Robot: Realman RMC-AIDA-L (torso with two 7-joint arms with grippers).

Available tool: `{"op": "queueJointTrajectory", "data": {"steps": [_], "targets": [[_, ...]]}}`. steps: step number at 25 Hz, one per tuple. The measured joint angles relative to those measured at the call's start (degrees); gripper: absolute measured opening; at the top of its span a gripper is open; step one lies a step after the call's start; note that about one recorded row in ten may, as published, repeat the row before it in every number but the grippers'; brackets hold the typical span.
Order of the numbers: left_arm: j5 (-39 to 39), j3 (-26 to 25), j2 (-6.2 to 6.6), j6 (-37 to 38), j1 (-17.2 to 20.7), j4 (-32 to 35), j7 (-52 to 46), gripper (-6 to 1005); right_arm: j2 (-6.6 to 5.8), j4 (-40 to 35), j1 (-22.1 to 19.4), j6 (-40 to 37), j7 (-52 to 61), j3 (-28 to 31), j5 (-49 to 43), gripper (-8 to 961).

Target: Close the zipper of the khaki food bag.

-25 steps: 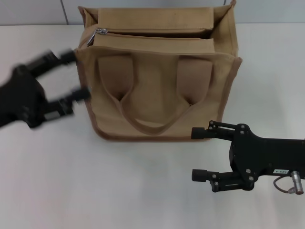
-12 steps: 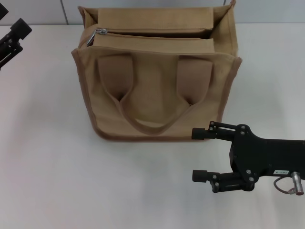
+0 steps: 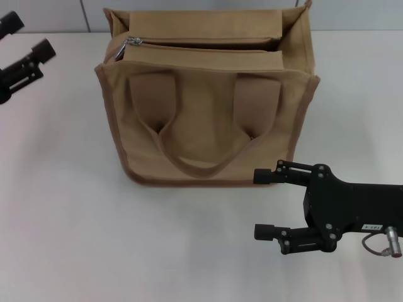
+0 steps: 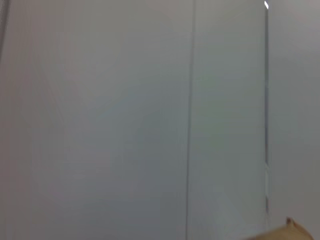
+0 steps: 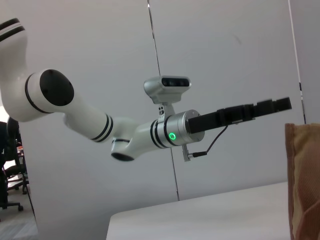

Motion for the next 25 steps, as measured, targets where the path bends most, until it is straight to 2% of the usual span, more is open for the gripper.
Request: {"op": "queueJointTrajectory", "data": {"steps": [4, 8, 11, 13, 22, 25], "targets": [[2.65, 4.81, 1.84, -1.80, -0.49, 4.05, -3.40, 776, -0.03, 0.00, 0.00, -0.19, 0.14, 0.00, 0.00, 833], [7.93, 5.97, 2.13, -2.91, -1.79, 8.61, -6.35, 772, -0.05, 0.00, 0.00, -0.51, 0.17, 0.08, 0.00, 833], [14.21, 6.06, 1.74, -3.02, -3.48, 11.98, -8.48, 770, -0.05, 0.00, -0.01, -0.58, 0.22, 0.17, 0.00, 833], [15.55, 6.07, 1.52, -3.14, -3.97, 12.63, -9.00, 768, -0.05, 0.00, -0.03, -0.58, 0.23, 0.18, 0.00, 833], [15.50, 6.06, 0.97, -4.98, -4.57, 12.12, -7.73, 761, -0.05, 0.00, -0.16, -0.64, 0.33, 0.63, 0.00, 833], [15.46, 6.09, -0.02, -6.53, -5.44, 11.95, -6.41, 759, -0.05, 0.00, -0.17, -0.67, 0.35, 0.65, 0.00, 834]]}}
